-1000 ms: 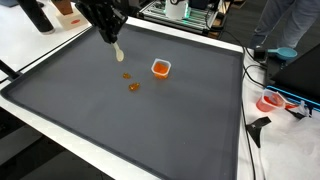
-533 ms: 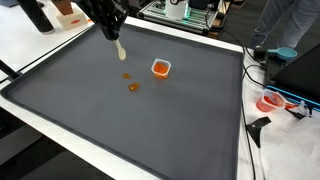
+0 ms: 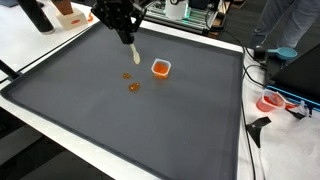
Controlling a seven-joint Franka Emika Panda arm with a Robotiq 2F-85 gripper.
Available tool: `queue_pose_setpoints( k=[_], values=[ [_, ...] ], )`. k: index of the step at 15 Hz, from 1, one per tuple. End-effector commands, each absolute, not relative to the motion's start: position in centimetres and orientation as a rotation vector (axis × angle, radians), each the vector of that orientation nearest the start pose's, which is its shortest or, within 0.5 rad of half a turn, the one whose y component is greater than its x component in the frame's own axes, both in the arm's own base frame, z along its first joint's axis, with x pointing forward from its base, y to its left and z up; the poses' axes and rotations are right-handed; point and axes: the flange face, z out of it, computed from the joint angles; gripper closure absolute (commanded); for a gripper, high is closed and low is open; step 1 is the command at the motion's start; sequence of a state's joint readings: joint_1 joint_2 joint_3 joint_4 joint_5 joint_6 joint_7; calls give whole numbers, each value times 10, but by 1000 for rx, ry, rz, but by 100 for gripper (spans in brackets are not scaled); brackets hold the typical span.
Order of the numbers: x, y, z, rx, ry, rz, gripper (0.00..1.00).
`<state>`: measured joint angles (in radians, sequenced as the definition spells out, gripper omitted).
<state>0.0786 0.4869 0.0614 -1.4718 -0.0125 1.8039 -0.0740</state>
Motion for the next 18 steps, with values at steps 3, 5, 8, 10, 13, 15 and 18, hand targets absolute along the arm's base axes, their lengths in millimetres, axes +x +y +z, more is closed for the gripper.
queue_pose_setpoints(
  k=[3, 5, 8, 10, 13, 15, 18],
  values=[
    [649, 129, 381, -2922, -641, 244, 97],
    [643, 133, 375, -2893, -737, 268, 97],
    [634, 135, 365, -2877, -792, 303, 97],
    [630, 133, 361, -2903, -758, 317, 97],
    [626, 129, 357, -2953, -668, 304, 97],
    [625, 128, 355, -2981, -614, 255, 97],
    [624, 125, 352, -3031, -512, 183, 97]
  ],
)
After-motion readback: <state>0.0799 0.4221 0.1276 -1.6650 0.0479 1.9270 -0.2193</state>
